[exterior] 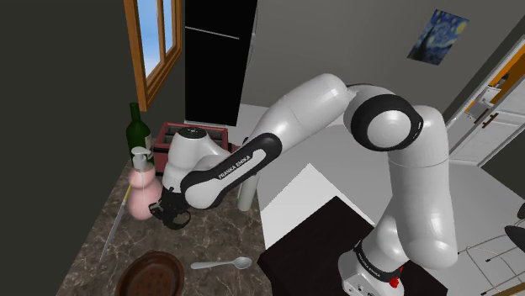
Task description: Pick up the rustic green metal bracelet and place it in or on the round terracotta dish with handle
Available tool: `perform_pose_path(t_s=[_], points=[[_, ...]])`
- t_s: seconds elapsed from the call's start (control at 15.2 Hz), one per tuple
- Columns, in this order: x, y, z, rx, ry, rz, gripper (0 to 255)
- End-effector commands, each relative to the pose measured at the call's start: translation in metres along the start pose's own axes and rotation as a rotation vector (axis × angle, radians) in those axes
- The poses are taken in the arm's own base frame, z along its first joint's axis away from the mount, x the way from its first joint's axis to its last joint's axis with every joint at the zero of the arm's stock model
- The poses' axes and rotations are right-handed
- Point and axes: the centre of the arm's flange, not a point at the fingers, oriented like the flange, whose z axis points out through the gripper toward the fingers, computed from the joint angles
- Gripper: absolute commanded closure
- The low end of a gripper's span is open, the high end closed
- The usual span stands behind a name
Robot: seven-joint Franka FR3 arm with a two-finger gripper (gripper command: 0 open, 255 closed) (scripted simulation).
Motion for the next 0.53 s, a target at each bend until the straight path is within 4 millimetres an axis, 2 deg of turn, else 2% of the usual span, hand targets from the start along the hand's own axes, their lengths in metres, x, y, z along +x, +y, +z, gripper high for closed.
perform_pose_path(t_s=[0.0, 0.26, 0.46], points=[[0.000, -0.003, -0.010, 0.000, 0.000, 0.000, 255], [0.000, -0.007, -0.029, 0.000, 0.000, 0.000, 255], [-0.030, -0.033, -0.025, 0.000, 0.000, 0.000, 255]])
